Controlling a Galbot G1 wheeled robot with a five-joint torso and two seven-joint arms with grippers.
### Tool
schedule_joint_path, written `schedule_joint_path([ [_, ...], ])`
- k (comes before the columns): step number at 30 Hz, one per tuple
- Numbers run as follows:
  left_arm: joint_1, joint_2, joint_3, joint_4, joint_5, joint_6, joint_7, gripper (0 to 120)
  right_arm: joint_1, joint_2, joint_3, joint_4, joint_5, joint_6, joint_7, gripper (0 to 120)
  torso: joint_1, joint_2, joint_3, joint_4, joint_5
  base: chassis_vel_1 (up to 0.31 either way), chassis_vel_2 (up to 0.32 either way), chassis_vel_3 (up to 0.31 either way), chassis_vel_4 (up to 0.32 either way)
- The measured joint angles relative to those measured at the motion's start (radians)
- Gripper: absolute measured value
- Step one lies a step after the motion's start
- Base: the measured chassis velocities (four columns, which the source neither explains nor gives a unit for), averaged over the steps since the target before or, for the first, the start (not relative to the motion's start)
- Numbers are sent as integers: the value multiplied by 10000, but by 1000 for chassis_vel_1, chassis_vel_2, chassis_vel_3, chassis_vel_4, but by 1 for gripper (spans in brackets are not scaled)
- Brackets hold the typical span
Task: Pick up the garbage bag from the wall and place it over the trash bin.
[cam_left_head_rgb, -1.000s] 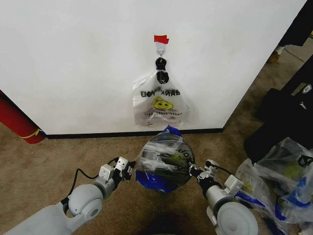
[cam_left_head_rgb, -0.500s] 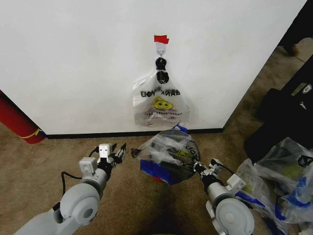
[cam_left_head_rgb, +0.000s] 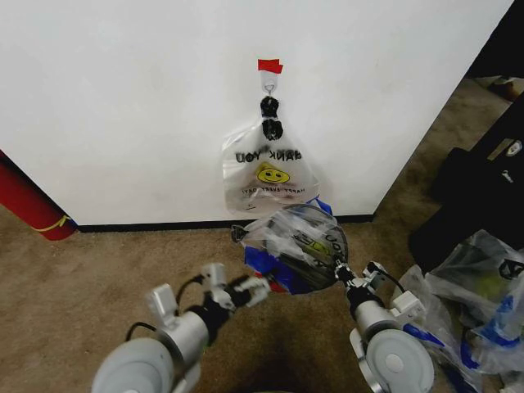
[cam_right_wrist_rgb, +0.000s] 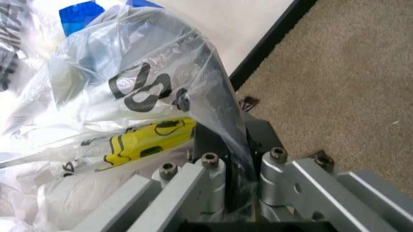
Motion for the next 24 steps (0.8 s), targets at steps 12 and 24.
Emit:
schedule_joint_path([
  [12,-297,-98,130,441,120,-179,315,52,-26,58,-44,-5,-118,-35,-46,1,0,0,1,0,0,0,0,0,0],
  [24,-348,-90,195,744,240,-361,332,9,64,63,-67,-85,-111,-85,-71,1,0,0,1,0,1,0,0,0,0],
])
